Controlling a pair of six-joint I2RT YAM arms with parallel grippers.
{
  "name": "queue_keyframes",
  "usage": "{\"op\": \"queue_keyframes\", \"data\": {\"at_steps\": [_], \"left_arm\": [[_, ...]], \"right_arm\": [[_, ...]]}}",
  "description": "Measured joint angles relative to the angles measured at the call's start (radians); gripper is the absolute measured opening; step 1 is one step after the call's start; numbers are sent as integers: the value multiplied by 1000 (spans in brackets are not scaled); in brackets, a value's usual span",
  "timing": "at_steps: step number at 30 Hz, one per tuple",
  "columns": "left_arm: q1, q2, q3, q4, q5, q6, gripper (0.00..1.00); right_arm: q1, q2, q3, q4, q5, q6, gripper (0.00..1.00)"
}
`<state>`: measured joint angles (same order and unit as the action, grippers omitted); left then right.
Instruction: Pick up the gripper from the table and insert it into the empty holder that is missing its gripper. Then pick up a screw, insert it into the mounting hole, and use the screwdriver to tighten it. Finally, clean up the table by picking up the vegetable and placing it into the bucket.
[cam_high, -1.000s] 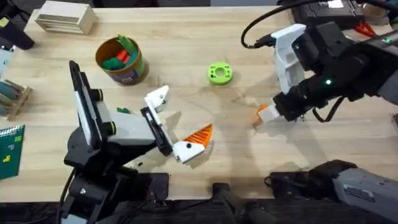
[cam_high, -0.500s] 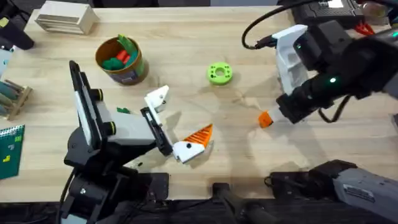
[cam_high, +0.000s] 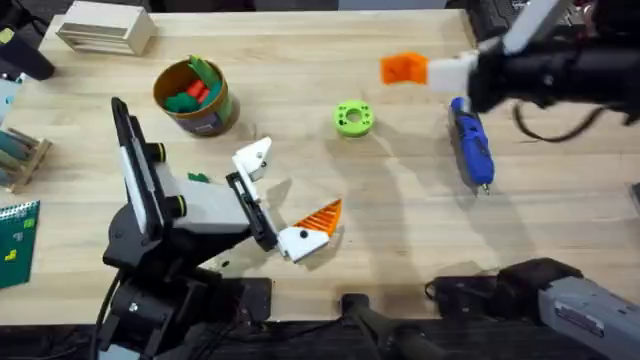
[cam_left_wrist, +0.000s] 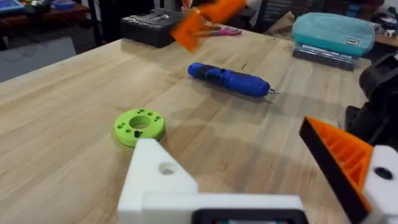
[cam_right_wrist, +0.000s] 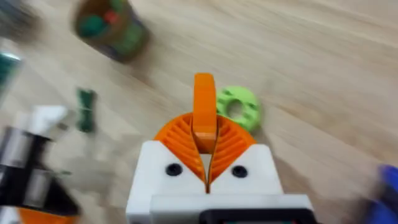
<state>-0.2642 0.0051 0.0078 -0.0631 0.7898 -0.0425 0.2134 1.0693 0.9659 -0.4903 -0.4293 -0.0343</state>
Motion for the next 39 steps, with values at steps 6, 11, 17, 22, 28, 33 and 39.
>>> {"op": "queue_keyframes", "data": {"at_steps": [6, 11, 17, 22, 28, 33, 39], "left_arm": [[0, 0, 0, 0, 0, 0, 987], [0, 0, 0, 0, 0, 0, 987], [0, 0, 0, 0, 0, 0, 987], [0, 0, 0, 0, 0, 0, 987], [0, 0, 0, 0, -7, 0, 987], [0, 0, 0, 0, -8, 0, 987], [0, 0, 0, 0, -9, 0, 987]], "right_arm": [[42, 170, -69, 152, -251, 291, 17], [80, 322, -80, 210, -482, 420, 17], [111, 453, -80, 304, -705, 552, 17], [156, 540, -80, 418, -846, 649, 17], [195, 554, -80, 435, -898, 702, 17], [197, 554, -80, 435, -903, 720, 17], [197, 554, -80, 439, -915, 727, 17]]}}
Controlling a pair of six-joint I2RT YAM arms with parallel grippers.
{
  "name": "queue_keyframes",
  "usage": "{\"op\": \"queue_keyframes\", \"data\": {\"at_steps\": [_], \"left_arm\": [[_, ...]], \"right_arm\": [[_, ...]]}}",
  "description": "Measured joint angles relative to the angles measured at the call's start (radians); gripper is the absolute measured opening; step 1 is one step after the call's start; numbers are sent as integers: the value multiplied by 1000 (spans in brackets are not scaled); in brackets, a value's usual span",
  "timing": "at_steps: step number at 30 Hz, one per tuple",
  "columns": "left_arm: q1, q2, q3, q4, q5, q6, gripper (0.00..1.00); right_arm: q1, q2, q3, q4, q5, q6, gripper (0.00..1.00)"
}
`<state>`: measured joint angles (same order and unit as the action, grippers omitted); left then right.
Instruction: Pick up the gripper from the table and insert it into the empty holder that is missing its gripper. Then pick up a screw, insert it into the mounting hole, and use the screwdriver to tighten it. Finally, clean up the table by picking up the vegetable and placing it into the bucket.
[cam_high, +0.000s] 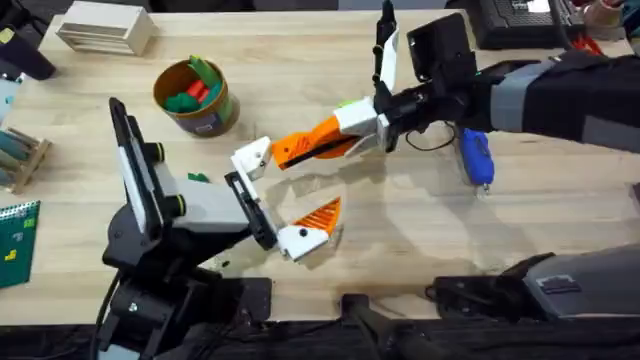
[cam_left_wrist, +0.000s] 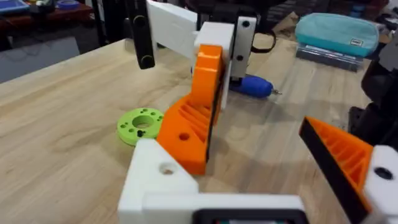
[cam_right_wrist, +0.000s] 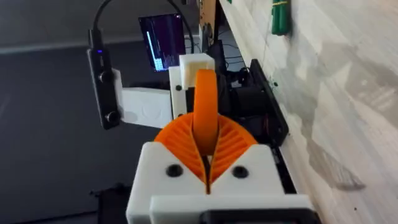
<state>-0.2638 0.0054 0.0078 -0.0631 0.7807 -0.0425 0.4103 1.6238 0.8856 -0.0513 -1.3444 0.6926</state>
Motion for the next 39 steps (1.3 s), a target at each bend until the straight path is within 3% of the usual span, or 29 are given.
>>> {"op": "queue_keyframes", "data": {"at_steps": [17, 30, 39], "left_arm": [[0, 0, 0, 0, 1, -1, 987], [14, 0, 0, 2, -77, -11, 987], [14, 0, 0, 2, -79, -37, 987]], "right_arm": [[49, 0, 0, 68, 10, 35, 17], [94, 3, 0, 224, 113, 163, 14], [127, 96, 0, 425, 112, 305, 13]]}}
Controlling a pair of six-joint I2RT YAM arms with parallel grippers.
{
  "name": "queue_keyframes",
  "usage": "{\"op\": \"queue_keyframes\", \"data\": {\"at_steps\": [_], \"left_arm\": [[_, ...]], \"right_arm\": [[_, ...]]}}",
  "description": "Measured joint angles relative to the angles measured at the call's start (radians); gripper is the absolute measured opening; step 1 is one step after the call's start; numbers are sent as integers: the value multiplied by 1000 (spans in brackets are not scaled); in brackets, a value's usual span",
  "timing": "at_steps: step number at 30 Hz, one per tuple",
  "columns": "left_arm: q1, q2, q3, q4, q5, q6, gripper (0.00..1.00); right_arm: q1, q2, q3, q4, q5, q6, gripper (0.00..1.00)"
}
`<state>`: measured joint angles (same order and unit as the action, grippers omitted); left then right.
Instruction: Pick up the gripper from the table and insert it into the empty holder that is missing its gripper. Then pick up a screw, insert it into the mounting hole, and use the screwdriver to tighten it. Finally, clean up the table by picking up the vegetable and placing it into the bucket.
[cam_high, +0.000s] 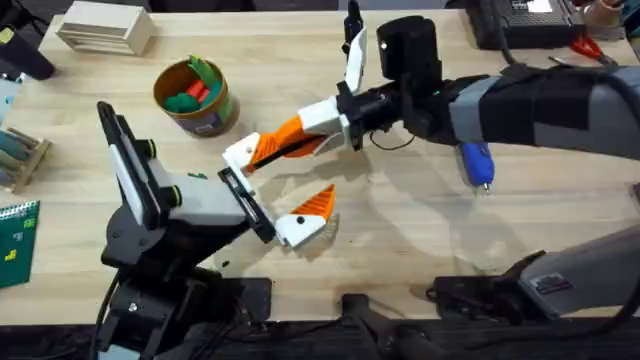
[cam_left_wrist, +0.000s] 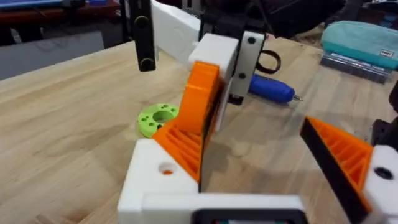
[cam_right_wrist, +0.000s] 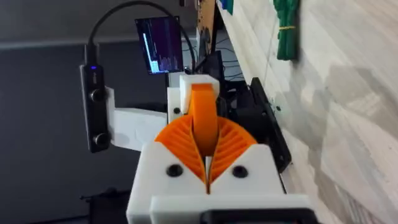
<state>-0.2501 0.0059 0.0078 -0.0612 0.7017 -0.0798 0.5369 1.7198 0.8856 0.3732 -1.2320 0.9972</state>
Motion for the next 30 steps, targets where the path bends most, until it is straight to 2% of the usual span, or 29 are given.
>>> {"op": "queue_keyframes", "data": {"at_steps": [30], "left_arm": [[6, 8, 0, -1, -26, -38, 988]], "right_arm": [[38, 48, 34, 41, 61, 50, 12]]}}
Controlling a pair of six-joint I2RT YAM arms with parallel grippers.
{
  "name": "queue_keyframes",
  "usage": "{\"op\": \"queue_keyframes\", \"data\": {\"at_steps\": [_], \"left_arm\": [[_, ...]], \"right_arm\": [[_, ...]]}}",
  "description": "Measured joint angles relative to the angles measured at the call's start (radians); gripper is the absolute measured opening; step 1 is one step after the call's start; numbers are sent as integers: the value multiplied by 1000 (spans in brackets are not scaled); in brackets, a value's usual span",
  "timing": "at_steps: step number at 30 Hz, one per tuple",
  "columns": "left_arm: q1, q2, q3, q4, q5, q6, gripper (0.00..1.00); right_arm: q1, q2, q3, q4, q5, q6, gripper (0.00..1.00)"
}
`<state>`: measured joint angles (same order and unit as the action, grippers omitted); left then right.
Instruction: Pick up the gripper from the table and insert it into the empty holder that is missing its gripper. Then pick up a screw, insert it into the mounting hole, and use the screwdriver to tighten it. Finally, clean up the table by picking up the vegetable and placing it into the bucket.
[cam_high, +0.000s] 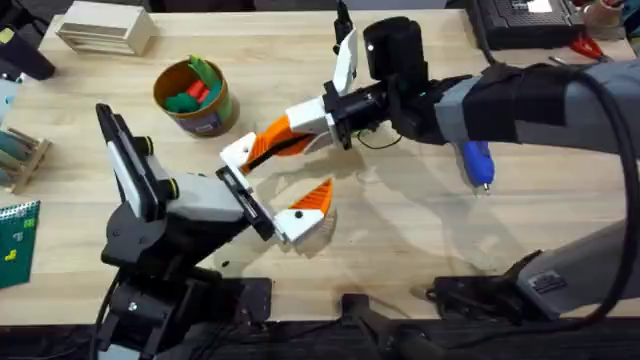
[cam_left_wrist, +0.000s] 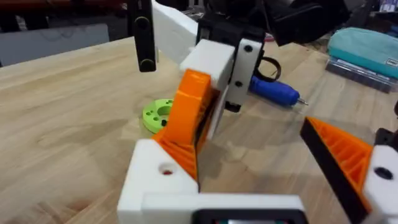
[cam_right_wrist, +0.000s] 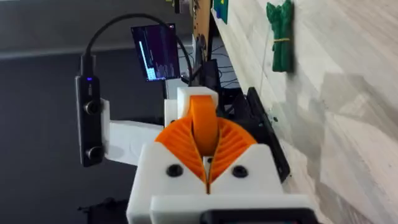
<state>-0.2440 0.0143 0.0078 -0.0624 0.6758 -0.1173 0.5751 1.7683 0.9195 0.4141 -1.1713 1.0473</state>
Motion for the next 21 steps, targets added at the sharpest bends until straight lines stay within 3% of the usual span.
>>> {"op": "queue_keyframes", "data": {"at_steps": [3, 6, 14, 21], "left_arm": [[0, 0, 0, 0, 0, 0, 988], [0, 0, 0, 1, -5, 5, 988], [0, -2, 0, 3, -26, 22, 988], [-13, -3, 0, 3, 45, 42, 987]], "right_arm": [[0, 0, 0, 0, 1, 0, 19], [3, 3, 0, 11, 12, 2, 164], [6, 21, 0, 57, 23, 4, 358], [-10, 32, 0, 80, 35, 7, 568]]}}
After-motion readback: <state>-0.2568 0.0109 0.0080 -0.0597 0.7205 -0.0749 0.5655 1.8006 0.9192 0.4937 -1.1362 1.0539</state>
